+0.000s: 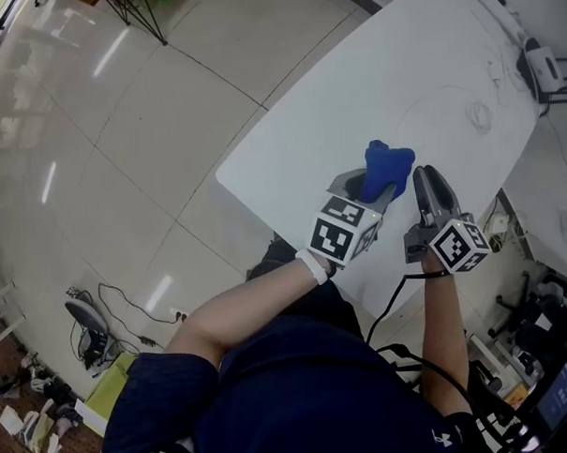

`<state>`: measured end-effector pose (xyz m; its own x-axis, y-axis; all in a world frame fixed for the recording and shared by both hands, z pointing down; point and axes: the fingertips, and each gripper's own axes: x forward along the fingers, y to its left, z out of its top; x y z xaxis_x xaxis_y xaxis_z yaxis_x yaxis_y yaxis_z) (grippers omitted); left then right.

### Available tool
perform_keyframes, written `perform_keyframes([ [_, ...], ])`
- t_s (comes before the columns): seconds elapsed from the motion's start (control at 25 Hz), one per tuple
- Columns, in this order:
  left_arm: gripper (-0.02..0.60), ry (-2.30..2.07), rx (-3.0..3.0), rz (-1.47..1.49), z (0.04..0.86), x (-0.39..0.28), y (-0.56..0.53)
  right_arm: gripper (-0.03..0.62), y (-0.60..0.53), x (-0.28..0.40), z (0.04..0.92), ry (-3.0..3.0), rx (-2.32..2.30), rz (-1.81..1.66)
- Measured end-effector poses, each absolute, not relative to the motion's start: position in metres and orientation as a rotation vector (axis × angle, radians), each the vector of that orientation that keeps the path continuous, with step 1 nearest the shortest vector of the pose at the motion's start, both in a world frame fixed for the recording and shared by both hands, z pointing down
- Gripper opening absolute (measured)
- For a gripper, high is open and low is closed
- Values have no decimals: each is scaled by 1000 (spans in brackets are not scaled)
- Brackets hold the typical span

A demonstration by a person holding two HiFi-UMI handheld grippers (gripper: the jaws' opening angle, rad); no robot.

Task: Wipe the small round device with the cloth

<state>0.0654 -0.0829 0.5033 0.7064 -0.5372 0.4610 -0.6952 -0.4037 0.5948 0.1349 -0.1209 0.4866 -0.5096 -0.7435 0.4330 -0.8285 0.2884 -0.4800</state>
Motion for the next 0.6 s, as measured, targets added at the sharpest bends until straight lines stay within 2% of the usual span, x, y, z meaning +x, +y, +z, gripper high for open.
perform_keyframes([
  [0.12, 141, -981, 2367, 435, 500, 87, -76, 109, -120, 167, 474, -2387, 1629, 1016],
  [0.2, 141, -961, 2430, 418, 494, 98, -72, 100, -114, 181, 473, -2359, 1676, 1008],
  [0.4, 138, -890, 2118, 38, 490, 78, -76, 98, -100, 183, 484, -2317, 1667, 1020],
  [0.6, 138, -926, 1688, -225, 537, 38, -92, 98, -104, 173, 486, -2349, 1652, 1058],
])
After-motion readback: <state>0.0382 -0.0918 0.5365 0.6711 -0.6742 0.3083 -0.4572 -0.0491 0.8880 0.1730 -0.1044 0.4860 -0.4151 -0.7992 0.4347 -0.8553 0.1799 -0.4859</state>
